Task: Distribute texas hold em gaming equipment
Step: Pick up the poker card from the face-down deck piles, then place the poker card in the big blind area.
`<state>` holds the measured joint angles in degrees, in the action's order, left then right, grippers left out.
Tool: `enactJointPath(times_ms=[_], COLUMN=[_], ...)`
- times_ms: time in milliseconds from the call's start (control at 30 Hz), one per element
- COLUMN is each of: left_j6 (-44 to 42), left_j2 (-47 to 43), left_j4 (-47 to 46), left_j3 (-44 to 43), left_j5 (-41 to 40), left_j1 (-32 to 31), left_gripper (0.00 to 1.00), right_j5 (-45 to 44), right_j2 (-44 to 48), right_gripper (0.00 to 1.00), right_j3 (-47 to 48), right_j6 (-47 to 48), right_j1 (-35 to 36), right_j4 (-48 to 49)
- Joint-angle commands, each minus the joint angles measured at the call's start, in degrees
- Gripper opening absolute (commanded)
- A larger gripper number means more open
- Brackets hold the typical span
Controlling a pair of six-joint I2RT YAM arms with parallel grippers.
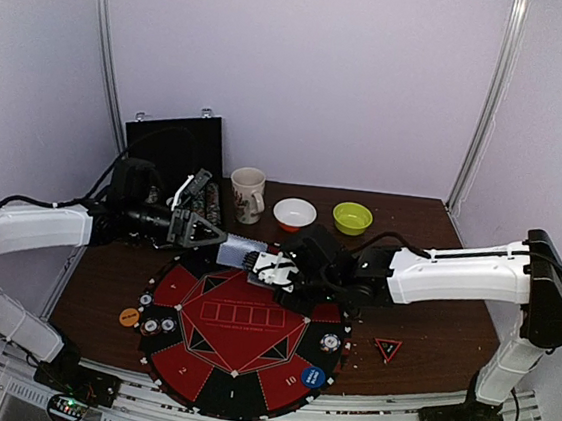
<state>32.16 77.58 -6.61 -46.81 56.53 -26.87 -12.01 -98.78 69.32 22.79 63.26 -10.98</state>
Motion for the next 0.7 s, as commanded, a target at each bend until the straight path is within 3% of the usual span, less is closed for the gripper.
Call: enactJointPath(times_ms=[0,267,667], left_j6=[1.02,0.29,-8.41], left_j2=[-2.37,-6.4,-11.21], left_j4=[-2.67,0.65,14.56], left_j3=[0.07,0.39,3.79], left_j5=[2.25,1.08,-3.16], left_j1=[2.11,7.78,8.13], left_gripper=[0.0,0.0,0.0], right_j5=[-1.43,-2.15,-2.76], right_j2=[3.26,6.08,13.41], right_gripper=[0.48,0.49,0.49], right_j3=[-1.35,-2.99,-5.66], right_j6=[0.07,-0.03,-0.29], right_j1=[-1.24,-3.54,-6.31], right_j4=[0.96,-0.65,-5.76])
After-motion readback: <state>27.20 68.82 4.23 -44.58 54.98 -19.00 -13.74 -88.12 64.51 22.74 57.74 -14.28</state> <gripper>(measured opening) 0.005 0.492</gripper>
